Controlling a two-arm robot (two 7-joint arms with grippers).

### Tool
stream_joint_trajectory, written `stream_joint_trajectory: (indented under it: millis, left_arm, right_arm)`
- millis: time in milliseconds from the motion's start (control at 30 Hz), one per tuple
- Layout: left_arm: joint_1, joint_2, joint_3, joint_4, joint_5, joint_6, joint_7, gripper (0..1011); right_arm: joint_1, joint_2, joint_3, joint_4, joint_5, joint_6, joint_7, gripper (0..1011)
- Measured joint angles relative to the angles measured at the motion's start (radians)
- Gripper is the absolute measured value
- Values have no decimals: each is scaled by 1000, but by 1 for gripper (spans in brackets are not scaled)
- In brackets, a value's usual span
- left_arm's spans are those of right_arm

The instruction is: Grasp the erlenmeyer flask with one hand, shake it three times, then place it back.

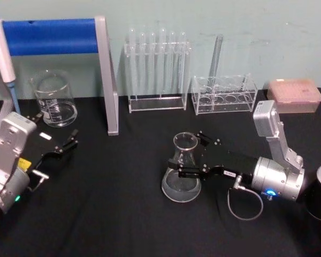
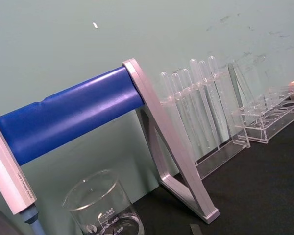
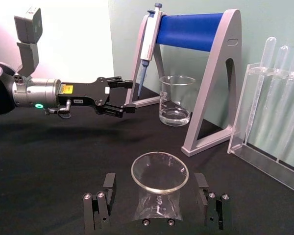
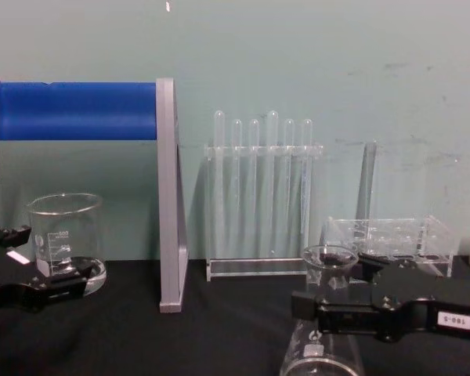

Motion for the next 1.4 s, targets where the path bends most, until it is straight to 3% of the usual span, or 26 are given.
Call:
stream_joint_trajectory:
  millis: [1167,1400]
  left_arm:
    - [0,0,0,0,0,0,0,1001]
    - [0,0,0,0,0,0,0,1001]
  right_arm:
    - [0,0,-1,-2,-5,-1,-5,1000]
    - [0,0,-1,-2,-4,-1,-5,844]
